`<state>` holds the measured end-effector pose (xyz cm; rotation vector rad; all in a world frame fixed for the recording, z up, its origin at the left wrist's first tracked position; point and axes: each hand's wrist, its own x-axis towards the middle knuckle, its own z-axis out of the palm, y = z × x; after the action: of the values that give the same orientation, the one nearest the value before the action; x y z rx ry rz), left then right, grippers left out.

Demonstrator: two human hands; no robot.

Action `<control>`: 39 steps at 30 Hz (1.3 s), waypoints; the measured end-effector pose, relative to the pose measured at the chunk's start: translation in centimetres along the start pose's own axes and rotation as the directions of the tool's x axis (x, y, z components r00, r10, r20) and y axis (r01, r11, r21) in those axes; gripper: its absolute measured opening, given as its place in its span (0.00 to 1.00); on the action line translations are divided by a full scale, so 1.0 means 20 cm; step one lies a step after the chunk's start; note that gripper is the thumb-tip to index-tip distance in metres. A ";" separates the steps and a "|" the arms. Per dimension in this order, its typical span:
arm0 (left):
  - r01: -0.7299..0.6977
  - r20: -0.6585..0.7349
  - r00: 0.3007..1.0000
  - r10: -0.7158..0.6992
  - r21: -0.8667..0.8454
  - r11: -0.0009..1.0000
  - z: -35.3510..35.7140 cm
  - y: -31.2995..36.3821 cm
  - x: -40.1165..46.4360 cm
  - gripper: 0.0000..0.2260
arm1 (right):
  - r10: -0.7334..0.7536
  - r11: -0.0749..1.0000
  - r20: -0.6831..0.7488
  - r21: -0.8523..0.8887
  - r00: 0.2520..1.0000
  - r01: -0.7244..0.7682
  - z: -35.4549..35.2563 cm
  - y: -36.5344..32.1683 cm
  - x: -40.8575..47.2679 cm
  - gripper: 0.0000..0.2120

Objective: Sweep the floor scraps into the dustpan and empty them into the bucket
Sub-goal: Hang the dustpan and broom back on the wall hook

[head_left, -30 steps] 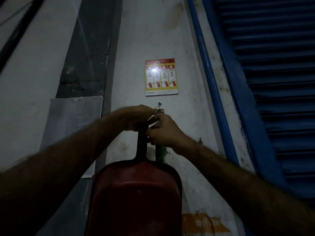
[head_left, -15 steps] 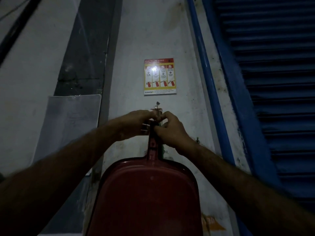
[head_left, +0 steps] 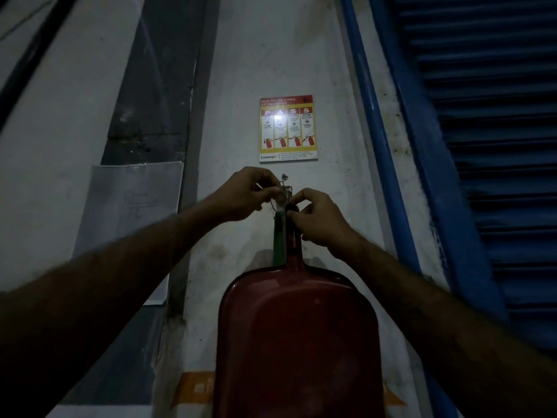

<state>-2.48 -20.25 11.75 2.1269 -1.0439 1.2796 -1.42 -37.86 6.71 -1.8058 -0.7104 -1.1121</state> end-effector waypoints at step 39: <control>0.248 -0.290 0.918 -0.269 -0.107 0.963 0.13 -0.08 0.32 0.05 | -0.338 0.856 -0.343 -0.500 0.876 0.134 0.21 0.05 0.27 0.08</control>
<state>2.09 -23.42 16.24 1.8668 -0.6439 1.3616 3.40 -34.44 10.34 -1.7863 -0.4363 -1.9083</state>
